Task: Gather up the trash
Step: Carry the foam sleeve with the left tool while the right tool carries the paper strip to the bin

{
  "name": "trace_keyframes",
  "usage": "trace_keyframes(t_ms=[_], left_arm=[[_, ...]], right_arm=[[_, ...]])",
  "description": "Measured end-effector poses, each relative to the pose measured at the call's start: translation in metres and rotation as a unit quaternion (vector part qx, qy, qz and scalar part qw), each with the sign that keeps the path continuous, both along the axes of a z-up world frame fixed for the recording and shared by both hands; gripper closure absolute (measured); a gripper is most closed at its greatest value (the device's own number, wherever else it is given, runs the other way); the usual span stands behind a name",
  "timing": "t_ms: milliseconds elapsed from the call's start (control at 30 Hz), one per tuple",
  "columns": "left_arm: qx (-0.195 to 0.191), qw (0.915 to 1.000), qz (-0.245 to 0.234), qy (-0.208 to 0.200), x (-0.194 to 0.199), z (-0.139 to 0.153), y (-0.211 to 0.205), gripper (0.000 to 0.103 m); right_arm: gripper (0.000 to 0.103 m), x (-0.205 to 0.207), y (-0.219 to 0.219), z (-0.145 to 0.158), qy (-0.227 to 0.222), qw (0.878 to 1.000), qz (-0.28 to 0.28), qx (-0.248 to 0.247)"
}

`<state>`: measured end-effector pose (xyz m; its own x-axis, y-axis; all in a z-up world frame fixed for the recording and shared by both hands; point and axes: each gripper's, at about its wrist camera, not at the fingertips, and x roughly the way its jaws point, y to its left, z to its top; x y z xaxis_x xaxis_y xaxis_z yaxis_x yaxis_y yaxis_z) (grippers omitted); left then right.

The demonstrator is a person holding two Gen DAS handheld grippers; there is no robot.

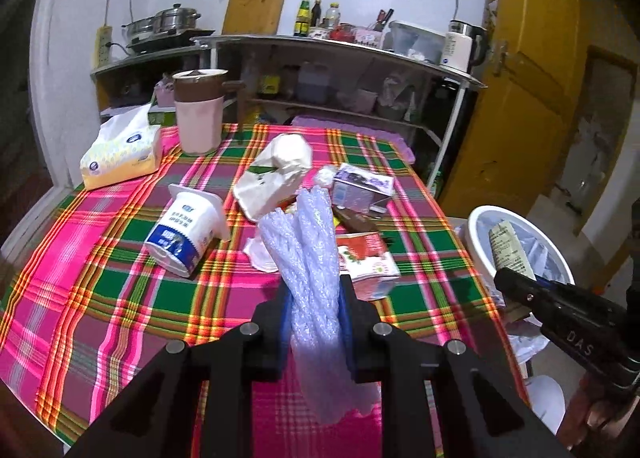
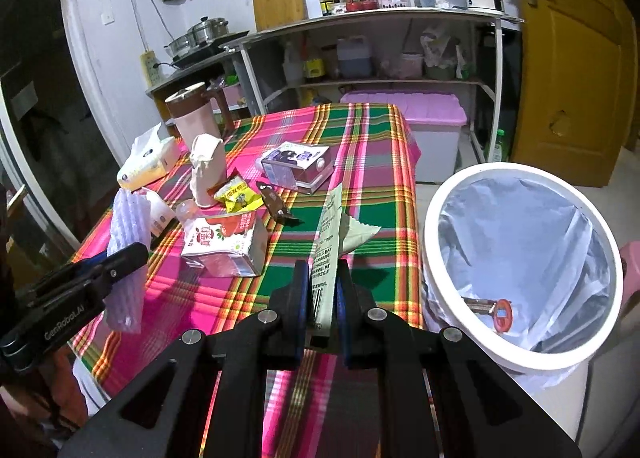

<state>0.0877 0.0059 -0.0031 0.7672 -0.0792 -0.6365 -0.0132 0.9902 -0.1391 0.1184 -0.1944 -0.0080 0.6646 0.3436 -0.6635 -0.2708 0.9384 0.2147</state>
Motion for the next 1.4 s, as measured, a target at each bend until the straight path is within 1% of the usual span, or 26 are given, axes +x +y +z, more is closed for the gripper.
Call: trace_keyframes(t_ms=[167, 300, 567, 833, 1167, 1400], left_arm=[[-0.002, 0.9997, -0.025, 0.0, -0.001, 0.002, -0.015, 0.082], [-0.007, 0.9985, -0.054, 0.004, 0.003, 0.002, -0.031, 0.082], [-0.017, 0.9926, -0.12, 0.01, 0.017, 0.001, -0.072, 0.081], [-0.026, 0.982, -0.187, 0.016, 0.039, -0.001, -0.119, 0.081], [-0.031, 0.9694, -0.243, 0.017, 0.07, -0.001, -0.169, 0.081], [-0.033, 0.9603, -0.275, 0.031, 0.087, -0.01, -0.199, 0.08]], right_arm=[[0.09, -0.007, -0.015, 0.001, 0.0, 1.0, -0.009, 0.009], [0.09, -0.011, -0.027, 0.002, 0.001, 1.0, -0.019, 0.014], [0.09, -0.013, -0.065, 0.0, 0.006, 0.998, -0.058, 0.017], [0.09, -0.006, -0.104, -0.004, 0.014, 0.995, -0.099, 0.016], [0.089, 0.007, -0.143, -0.017, 0.036, 0.991, -0.127, 0.012], [0.089, 0.015, -0.16, -0.023, 0.05, 0.989, -0.137, 0.01]])
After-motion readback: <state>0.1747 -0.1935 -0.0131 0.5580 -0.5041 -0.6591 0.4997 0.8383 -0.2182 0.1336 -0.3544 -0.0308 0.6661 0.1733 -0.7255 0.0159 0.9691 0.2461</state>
